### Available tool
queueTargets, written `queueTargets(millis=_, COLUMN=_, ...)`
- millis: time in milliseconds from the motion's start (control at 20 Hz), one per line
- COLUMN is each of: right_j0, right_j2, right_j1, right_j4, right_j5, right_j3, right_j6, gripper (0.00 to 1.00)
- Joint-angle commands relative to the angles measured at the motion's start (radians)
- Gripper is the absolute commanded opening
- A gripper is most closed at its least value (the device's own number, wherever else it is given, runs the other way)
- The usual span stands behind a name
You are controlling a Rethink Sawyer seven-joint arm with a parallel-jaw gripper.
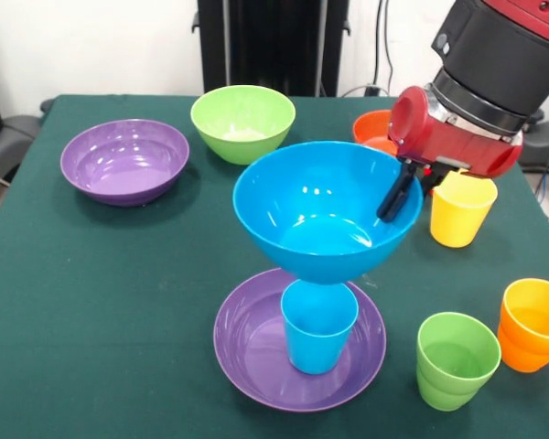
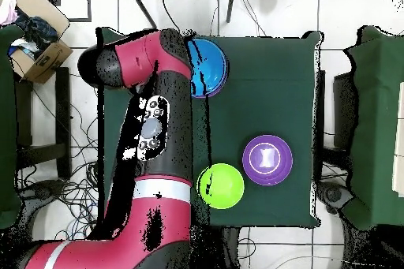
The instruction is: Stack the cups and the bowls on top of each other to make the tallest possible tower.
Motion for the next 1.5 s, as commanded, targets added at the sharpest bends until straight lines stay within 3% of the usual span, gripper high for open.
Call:
queueTargets(millis=50, right_j0=0.000, right_j2=0.120, right_j1=0.054, right_j4=0.018, right_j5=-0.044, right_j3=0.040, right_j6=0.024, gripper=0.00)
queueTargets(millis=350, right_j0=-0.014, right_j2=0.134, right_j1=0.084, right_j4=0.019, right_j5=-0.007, right_j3=-0.015, right_j6=-0.014, gripper=0.00)
queueTargets(millis=1100, right_j0=-0.014, right_j2=0.118, right_j1=0.119, right_j4=0.004, right_j5=-0.015, right_j3=-0.078, right_j6=-0.016, gripper=0.00)
queueTargets(millis=1500, right_j0=-0.009, right_j2=0.106, right_j1=0.106, right_j4=-0.006, right_j5=-0.048, right_j3=-0.068, right_j6=-0.016, gripper=0.00)
